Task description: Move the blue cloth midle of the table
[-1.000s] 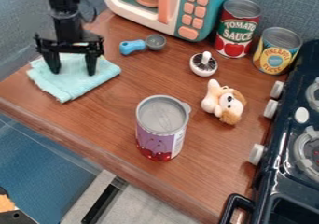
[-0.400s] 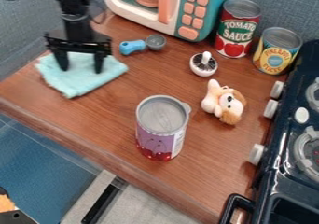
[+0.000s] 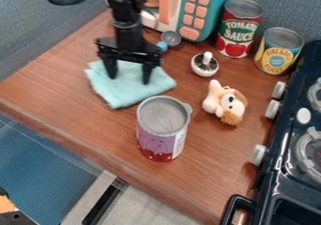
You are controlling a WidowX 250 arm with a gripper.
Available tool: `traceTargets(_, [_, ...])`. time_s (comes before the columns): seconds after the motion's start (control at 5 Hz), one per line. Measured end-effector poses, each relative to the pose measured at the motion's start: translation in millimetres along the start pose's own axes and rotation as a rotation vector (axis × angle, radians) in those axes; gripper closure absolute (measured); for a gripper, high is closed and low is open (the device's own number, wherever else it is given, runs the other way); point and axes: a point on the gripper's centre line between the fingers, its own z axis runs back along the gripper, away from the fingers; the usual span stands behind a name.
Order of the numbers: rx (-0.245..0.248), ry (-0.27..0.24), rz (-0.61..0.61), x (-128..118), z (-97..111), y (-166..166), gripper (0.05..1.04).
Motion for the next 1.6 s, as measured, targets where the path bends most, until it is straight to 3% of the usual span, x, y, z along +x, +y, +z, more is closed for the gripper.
traceTargets(0.4, [-0.060,0.016,-0.119,4.9,-6.9,-52.5,0.081])
traceTargets(1.0, [-0.141,0.019,-0.182,19.9,-11.9,-95.0,0.082])
traceTargets(1.2, [-0.141,0.027,-0.233,21.7,-14.2,-109.0,0.082])
traceTargets(1.6, [-0.112,0.031,-0.240,15.2,-9.3,-106.8,0.087])
